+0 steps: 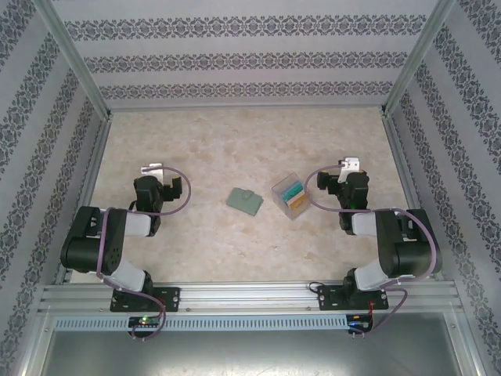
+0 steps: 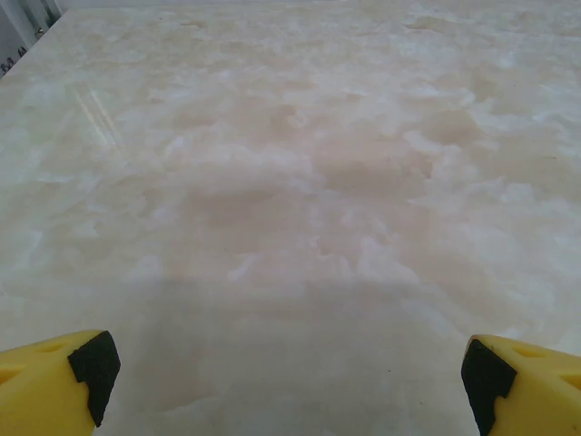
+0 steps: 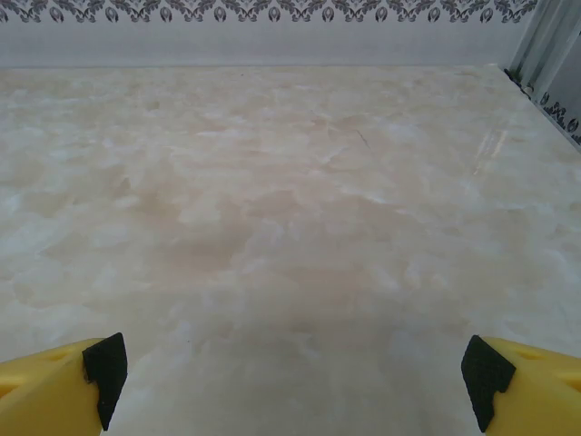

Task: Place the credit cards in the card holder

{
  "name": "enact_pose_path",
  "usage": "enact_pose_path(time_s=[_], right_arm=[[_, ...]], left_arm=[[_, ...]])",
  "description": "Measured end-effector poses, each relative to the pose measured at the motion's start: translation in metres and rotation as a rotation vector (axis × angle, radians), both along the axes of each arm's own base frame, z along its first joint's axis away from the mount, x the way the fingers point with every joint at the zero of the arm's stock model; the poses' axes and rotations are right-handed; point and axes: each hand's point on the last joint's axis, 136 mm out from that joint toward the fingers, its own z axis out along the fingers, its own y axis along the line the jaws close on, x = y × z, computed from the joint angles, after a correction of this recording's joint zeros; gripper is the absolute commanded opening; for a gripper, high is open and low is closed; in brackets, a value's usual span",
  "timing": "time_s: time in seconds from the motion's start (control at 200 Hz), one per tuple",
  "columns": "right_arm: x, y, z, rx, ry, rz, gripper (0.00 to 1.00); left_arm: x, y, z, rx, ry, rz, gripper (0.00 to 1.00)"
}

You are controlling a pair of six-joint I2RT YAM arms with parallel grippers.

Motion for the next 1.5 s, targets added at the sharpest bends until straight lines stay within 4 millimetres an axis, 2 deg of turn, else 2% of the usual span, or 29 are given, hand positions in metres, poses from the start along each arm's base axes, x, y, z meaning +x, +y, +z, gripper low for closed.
enact_pose_path(time_s=[0.335,0.53,0.744,1.044,1.139,1.214,1.264,1.419,1.499], right_arm=[[0.000,0.000,0.000,0.000,0.000,0.000,0.98],[0.000,0.000,0.000,0.000,0.000,0.000,0.98],[0.000,0.000,0.000,0.000,0.000,0.000,0.98],[0.000,-0.001,0.000,0.000,0.000,-0.004,0.98],[-0.003,-0.010,0.003,0.001,0.006,-0.060,0.98],[-0.009,-0.019,0.020,-0.001,-0.001,-0.119,0.98],[-0.013,-0.023,0.047,0.002,-0.056,-0.144,0.98],[-0.022,-0.034,0.145,0.051,-0.305,-0.216,0.98],[-0.029,-0.046,0.176,0.157,-0.392,-0.301,0.98]], left_arm=[[0.000,0.000,0.000,0.000,0.000,-0.001,0.99],[0.006,-0.012,0.005,-0.009,-0.011,-0.071,0.99],[0.007,-0.016,0.006,-0.014,-0.013,-0.095,0.99],[0.007,-0.009,0.006,-0.021,-0.014,-0.086,0.99],[0.003,-0.005,0.011,-0.015,-0.003,-0.065,1.00],[-0.001,-0.001,0.030,-0.012,-0.030,-0.039,0.99],[-0.005,0.002,0.051,-0.027,-0.071,-0.012,0.99],[-0.021,0.014,0.135,-0.135,-0.228,0.099,0.99],[-0.030,0.028,0.163,-0.266,-0.264,0.234,0.99]])
